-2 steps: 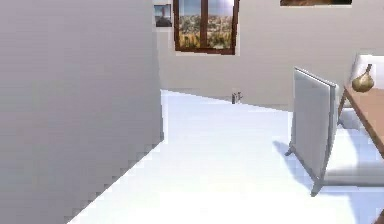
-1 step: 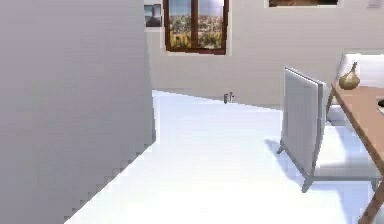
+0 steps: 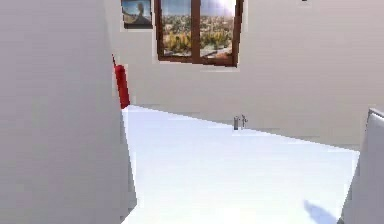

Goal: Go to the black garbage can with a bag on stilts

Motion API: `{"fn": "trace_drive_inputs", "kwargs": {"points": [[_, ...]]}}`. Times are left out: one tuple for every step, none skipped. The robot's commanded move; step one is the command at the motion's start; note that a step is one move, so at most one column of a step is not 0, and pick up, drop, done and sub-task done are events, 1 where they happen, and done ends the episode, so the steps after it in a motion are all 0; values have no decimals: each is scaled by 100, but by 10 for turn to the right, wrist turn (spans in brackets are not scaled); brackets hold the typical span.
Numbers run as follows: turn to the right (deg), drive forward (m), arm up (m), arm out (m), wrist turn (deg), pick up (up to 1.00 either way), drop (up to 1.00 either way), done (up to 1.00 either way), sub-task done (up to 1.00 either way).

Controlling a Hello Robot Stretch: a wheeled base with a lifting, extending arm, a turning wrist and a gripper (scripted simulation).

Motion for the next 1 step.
{"fn": "trace_drive_inputs", "kwargs": {"points": [[0, 100, 0, 0, 0, 0, 0, 0, 0]]}}
